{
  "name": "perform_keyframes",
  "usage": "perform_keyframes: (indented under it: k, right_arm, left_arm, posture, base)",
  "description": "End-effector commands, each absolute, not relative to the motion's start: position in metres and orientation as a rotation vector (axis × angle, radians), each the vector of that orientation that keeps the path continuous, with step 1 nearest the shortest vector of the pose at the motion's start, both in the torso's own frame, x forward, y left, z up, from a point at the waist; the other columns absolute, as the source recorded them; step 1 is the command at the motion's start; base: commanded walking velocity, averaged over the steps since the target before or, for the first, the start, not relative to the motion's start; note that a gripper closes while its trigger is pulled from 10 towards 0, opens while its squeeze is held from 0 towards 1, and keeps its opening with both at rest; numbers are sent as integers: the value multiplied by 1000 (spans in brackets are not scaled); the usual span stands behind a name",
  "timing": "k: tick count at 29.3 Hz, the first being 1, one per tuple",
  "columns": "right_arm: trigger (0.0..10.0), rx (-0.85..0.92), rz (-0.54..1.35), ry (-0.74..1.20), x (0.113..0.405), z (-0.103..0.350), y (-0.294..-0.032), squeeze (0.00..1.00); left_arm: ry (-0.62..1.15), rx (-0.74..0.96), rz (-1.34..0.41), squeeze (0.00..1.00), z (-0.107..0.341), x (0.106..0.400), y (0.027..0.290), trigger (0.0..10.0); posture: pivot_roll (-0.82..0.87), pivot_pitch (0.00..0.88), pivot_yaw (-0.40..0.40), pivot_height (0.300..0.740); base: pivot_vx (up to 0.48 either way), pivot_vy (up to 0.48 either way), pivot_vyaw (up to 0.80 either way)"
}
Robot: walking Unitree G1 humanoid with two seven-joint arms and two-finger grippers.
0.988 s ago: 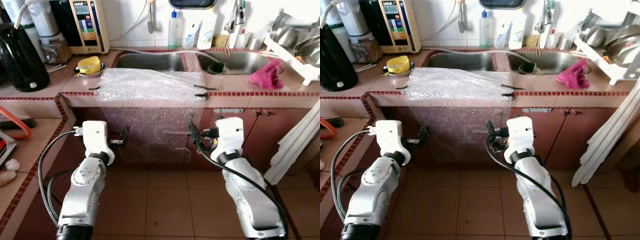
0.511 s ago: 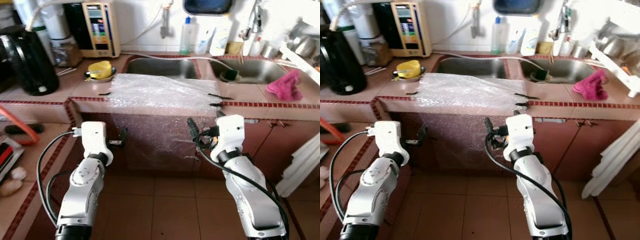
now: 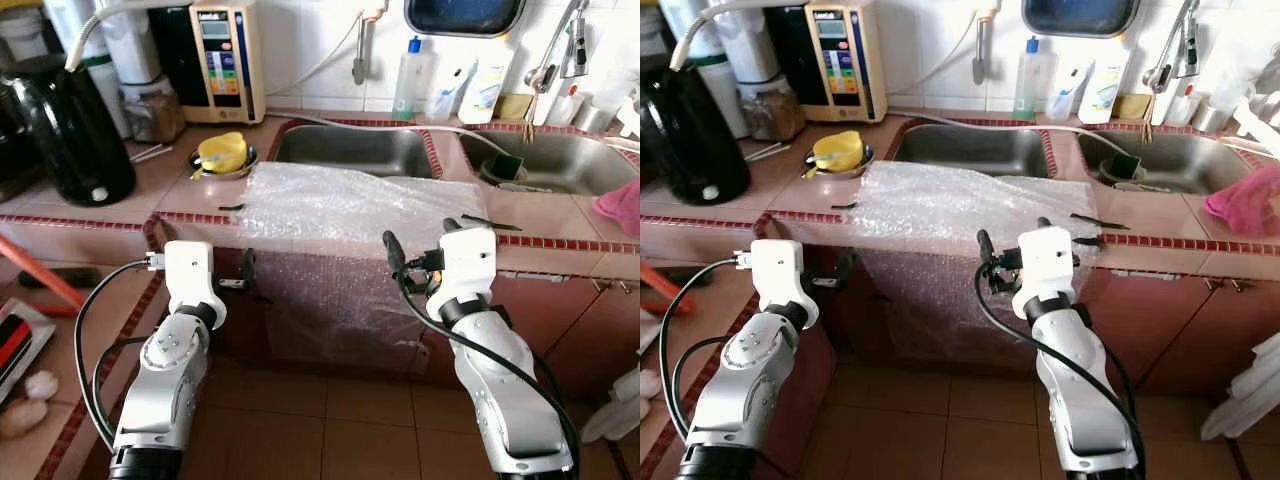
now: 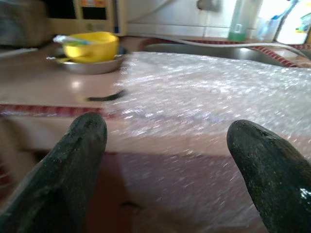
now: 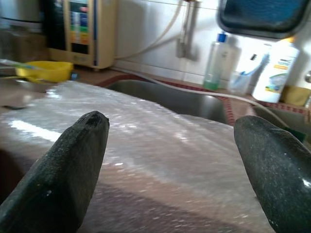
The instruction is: Kitchen organization
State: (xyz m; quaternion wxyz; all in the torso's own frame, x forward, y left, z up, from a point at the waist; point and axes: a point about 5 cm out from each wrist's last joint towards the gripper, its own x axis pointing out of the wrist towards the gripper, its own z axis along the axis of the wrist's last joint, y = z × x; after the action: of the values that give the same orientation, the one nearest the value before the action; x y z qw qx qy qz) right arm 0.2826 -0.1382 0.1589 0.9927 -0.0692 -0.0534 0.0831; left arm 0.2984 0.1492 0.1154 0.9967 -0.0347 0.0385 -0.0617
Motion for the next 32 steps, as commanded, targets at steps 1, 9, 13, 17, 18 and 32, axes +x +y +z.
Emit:
perform_keyframes:
  k: [1, 9, 13, 17, 18, 32]
  right_arm:
    - [10000, -145, 140, -114, 284, 161, -143, 0]
    - [10000, -143, 120, -117, 284, 160, -146, 1000]
    - [10000, -155, 105, -115, 284, 160, -148, 1000]
    - [10000, -156, 108, -115, 284, 160, -148, 0]
    - [10000, -155, 109, -115, 284, 160, -148, 0]
    - [10000, -158, 106, -105, 284, 158, -148, 0]
  left_arm:
    - [53, -59, -130, 0, 121, 301, 146, 10000]
    - [-33, -69, -82, 1000, 132, 302, 150, 10000]
    - [-29, -58, -54, 1000, 133, 304, 150, 10000]
    - [-14, -83, -94, 0, 131, 304, 144, 10000]
    - [-12, -76, -94, 0, 130, 304, 144, 10000]
    - [6, -75, -114, 0, 128, 303, 143, 10000]
  posture:
    - [2, 0, 27, 740]
    - [-1, 0, 25, 740]
    - [-2, 0, 25, 740]
    - [-2, 0, 25, 740]
    - [-3, 0, 26, 740]
    - [-4, 0, 29, 740]
  base:
    - [311, 0, 0]
    - [39, 0, 0]
    - [0, 0, 0]
    - [0, 0, 0]
    - [0, 0, 0]
    - [0, -177, 0]
